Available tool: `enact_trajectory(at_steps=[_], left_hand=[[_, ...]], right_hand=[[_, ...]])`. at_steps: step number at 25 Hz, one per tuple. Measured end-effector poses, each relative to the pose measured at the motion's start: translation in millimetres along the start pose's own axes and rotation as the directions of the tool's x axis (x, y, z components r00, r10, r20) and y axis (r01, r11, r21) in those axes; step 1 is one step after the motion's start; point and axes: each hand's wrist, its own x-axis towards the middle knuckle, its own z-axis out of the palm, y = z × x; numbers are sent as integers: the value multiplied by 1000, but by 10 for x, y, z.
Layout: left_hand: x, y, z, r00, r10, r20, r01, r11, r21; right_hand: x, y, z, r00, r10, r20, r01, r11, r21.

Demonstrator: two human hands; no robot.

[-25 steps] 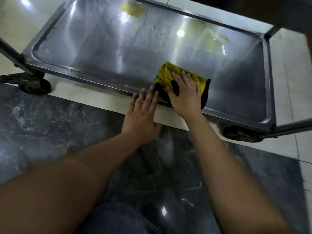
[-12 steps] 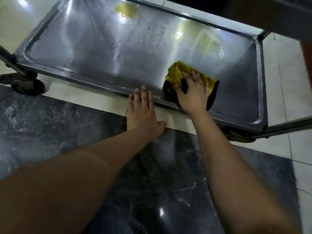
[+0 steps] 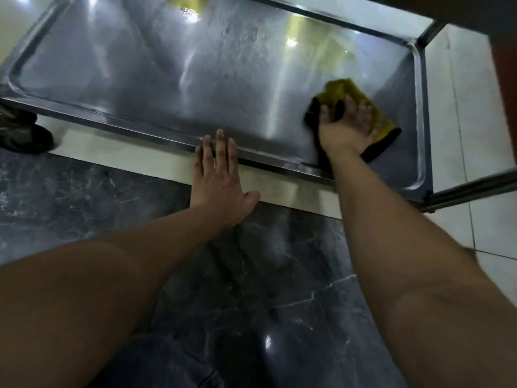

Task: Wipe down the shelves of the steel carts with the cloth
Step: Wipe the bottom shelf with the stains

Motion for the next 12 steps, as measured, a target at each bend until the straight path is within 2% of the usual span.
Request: enact_trajectory(at_steps=[2, 3, 4, 6, 8, 10, 12], left_hand=[[-6, -39, -23, 1000, 9, 10, -9, 1000, 4], [2, -54, -42, 1000, 15, 16, -15, 1000, 12], [1, -57, -65, 999, 17, 32, -17, 1000, 12], [12, -47, -116, 997, 22, 68, -23, 1000, 13], [9, -49, -158, 996, 25, 91, -27, 999, 19], [4, -65, -178, 995, 33, 97, -35, 999, 18], [15, -73, -190, 993, 47, 110, -47, 999, -1]], right_hand=[[-214, -165, 86, 959, -282, 7, 282, 959, -4], [-265, -148, 78, 922, -387, 11, 387, 922, 0], [-275, -52, 38, 904, -428, 12, 428, 904, 6], [-250, 306, -70, 944, -328, -44, 328, 945, -8], [-291, 708, -198, 990, -104, -92, 107, 994, 22], [-442, 983, -281, 987, 34, -154, -27, 999, 47], [-634, 1074, -282, 970, 91, -226, -83, 995, 47]])
